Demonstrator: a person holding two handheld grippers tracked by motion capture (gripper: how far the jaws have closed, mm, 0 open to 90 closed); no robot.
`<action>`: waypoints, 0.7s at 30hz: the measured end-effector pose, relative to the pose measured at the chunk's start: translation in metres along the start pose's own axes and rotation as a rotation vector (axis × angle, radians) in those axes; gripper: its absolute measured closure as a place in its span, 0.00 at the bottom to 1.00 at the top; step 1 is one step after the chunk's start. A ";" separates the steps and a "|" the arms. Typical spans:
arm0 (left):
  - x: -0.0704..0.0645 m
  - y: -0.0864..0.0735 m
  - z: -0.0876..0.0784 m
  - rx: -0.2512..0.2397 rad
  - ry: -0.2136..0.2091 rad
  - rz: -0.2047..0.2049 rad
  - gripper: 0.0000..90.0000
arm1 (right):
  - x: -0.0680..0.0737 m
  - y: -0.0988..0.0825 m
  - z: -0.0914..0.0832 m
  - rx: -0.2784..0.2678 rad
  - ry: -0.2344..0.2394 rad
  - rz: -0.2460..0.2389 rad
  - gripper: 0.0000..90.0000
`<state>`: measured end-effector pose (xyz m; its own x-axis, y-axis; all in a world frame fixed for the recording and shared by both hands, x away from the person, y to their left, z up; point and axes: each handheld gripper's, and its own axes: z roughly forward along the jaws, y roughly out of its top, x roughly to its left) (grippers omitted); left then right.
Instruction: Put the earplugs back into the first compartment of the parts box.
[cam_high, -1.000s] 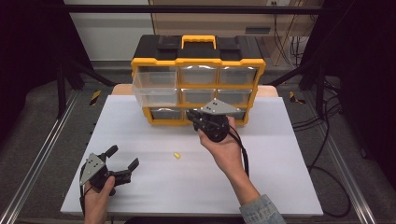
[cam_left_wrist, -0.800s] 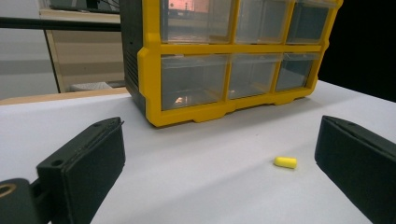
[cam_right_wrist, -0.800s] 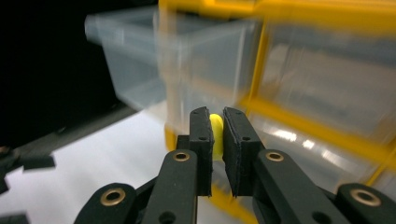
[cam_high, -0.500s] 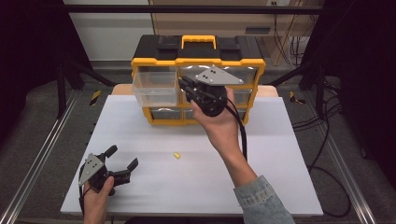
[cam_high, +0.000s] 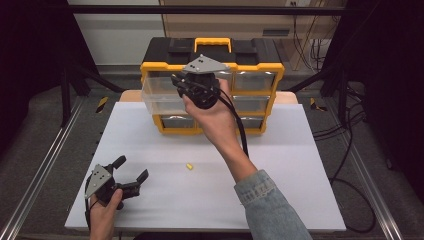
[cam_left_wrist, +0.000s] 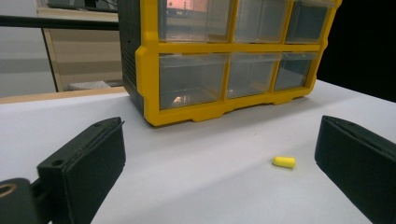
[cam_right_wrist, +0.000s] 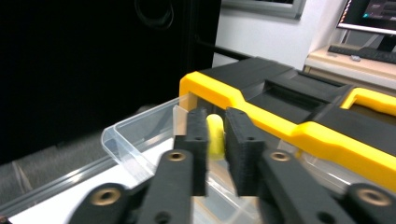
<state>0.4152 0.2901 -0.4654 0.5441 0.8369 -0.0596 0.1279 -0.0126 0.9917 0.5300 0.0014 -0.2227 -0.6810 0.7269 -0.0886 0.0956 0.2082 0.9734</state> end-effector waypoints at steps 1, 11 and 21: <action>0.000 0.000 0.000 0.000 0.000 0.000 0.02 | 0.000 0.001 0.003 0.004 -0.005 -0.002 0.72; 0.002 0.000 -0.002 -0.010 0.005 -0.007 0.02 | 0.005 -0.001 -0.023 -0.033 -0.039 -0.009 0.30; 0.002 0.000 -0.003 -0.009 0.008 -0.002 0.02 | 0.004 -0.024 -0.041 -0.007 -0.021 0.008 0.12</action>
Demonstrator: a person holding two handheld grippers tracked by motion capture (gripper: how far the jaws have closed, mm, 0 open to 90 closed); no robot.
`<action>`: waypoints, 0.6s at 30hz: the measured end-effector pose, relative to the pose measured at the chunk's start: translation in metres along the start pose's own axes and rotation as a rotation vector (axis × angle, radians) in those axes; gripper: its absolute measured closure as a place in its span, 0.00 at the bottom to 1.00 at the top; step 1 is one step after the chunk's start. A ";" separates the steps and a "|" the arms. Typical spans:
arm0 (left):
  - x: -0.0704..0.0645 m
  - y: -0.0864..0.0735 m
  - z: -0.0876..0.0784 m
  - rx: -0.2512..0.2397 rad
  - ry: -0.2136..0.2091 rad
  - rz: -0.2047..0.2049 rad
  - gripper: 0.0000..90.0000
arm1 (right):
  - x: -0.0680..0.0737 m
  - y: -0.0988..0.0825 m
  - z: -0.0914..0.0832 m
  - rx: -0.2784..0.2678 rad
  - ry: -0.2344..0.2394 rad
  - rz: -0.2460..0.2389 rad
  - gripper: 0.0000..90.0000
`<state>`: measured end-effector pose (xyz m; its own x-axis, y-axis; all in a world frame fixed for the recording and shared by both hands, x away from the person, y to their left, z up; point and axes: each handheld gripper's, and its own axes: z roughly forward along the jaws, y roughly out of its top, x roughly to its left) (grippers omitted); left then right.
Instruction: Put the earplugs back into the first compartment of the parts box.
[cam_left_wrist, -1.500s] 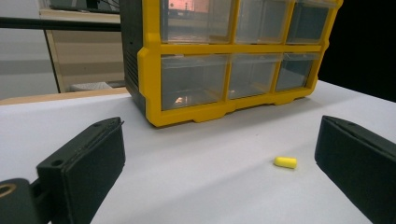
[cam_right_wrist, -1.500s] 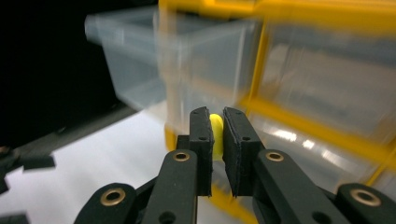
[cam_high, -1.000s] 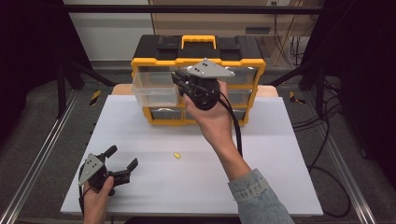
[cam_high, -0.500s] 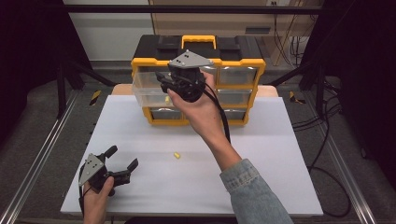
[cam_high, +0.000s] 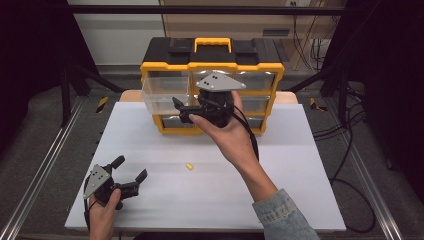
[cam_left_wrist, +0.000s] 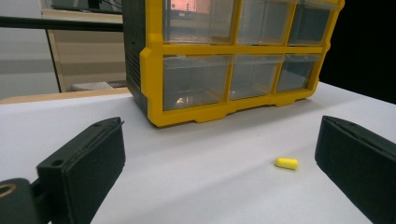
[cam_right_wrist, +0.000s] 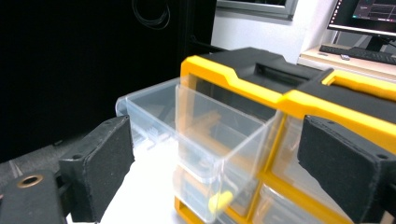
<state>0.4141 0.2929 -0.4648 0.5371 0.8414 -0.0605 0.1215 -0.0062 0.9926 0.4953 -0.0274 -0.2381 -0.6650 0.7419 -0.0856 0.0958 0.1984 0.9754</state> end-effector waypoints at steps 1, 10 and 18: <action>0.000 0.000 0.000 0.000 0.000 0.001 0.02 | 0.000 0.000 0.000 0.000 0.000 0.000 0.12; 0.002 0.000 -0.001 -0.013 0.005 -0.009 0.01 | -0.002 -0.026 0.001 0.086 0.008 0.007 0.11; 0.002 0.000 -0.002 -0.011 0.005 -0.007 0.02 | 0.000 -0.043 0.003 0.140 0.012 0.005 0.11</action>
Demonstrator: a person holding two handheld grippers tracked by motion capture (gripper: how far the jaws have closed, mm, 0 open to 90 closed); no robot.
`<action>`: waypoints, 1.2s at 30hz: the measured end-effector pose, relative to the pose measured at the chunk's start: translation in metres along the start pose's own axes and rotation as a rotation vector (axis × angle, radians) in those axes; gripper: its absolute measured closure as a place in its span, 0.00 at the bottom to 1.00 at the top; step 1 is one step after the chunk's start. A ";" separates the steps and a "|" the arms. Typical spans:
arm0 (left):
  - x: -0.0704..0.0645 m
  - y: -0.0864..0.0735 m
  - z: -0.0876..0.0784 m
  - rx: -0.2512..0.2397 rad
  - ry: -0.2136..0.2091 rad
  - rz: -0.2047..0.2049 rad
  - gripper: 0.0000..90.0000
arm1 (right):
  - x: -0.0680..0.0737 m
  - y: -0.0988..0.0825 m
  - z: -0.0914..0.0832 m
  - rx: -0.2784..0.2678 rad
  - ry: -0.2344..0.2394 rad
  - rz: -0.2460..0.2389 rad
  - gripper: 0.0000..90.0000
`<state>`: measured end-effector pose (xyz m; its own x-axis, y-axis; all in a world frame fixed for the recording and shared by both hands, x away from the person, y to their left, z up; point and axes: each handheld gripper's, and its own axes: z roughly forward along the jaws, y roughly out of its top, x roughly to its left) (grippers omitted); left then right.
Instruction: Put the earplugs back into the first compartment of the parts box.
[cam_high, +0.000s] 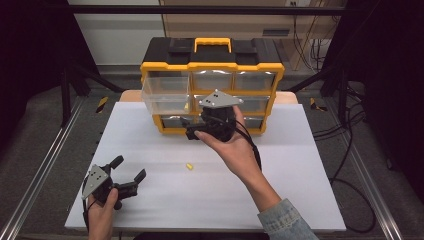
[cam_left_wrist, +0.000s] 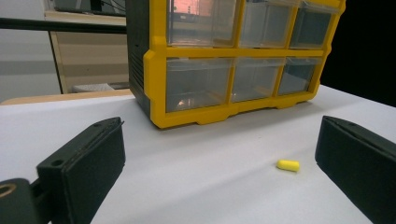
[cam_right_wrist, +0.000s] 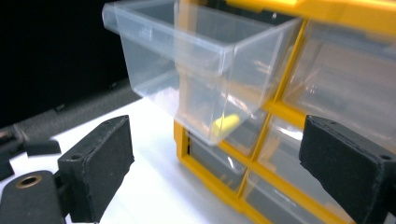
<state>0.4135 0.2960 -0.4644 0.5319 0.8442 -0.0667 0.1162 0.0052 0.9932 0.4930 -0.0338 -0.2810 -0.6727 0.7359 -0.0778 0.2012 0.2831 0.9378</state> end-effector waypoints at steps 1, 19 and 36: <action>0.000 0.000 0.000 -0.002 0.001 -0.002 0.02 | 0.000 0.000 0.000 0.000 0.000 0.000 0.11; 0.000 0.000 0.000 -0.001 0.000 0.000 0.01 | -0.003 -0.024 0.001 0.053 0.005 0.024 0.11; 0.000 0.000 0.000 -0.001 0.001 0.006 0.01 | -0.005 -0.038 0.001 0.081 0.005 0.036 0.11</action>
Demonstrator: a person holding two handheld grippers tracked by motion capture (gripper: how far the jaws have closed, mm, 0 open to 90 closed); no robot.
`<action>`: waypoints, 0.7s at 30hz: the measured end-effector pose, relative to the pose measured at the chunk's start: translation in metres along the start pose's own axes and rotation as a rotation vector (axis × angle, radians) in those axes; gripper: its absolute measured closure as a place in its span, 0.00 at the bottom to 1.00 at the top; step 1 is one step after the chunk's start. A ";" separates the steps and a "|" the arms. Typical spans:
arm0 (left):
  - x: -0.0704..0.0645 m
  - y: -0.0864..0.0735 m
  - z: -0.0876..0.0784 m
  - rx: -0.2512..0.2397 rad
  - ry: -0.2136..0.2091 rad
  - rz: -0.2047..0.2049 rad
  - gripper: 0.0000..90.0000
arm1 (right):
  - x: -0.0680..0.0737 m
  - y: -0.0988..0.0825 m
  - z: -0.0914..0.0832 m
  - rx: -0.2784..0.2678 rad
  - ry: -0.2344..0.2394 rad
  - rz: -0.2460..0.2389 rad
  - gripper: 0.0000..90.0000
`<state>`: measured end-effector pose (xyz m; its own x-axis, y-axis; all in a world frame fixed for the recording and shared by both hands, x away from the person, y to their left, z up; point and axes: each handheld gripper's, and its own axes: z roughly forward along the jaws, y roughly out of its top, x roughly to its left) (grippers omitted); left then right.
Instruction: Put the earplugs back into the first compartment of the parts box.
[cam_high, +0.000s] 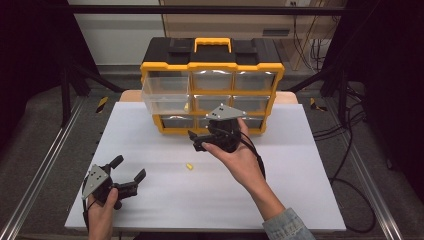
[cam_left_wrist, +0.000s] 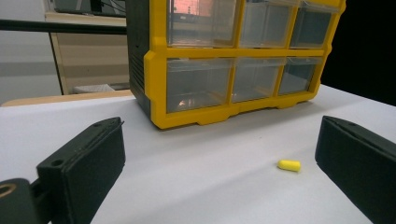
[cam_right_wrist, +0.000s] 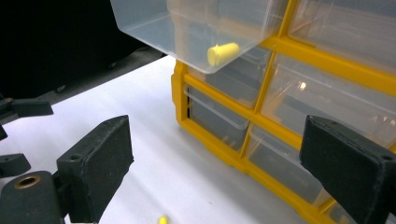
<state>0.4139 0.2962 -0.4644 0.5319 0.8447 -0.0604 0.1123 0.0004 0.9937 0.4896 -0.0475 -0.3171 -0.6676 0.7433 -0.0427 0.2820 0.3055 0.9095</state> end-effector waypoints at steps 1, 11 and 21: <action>0.000 0.000 0.000 -0.001 0.000 0.000 0.01 | 0.000 -0.002 0.000 0.007 0.003 0.002 0.11; 0.000 0.000 0.000 -0.002 0.000 0.002 0.01 | 0.001 -0.017 0.006 0.038 0.013 0.021 0.11; 0.001 0.000 0.000 -0.003 0.001 0.001 0.01 | 0.009 -0.045 0.024 0.096 0.038 0.050 0.11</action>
<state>0.4138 0.2969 -0.4643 0.5308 0.8454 -0.0593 0.1097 0.0008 0.9940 0.4870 -0.0404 -0.3686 -0.6760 0.7367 0.0190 0.3789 0.3253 0.8664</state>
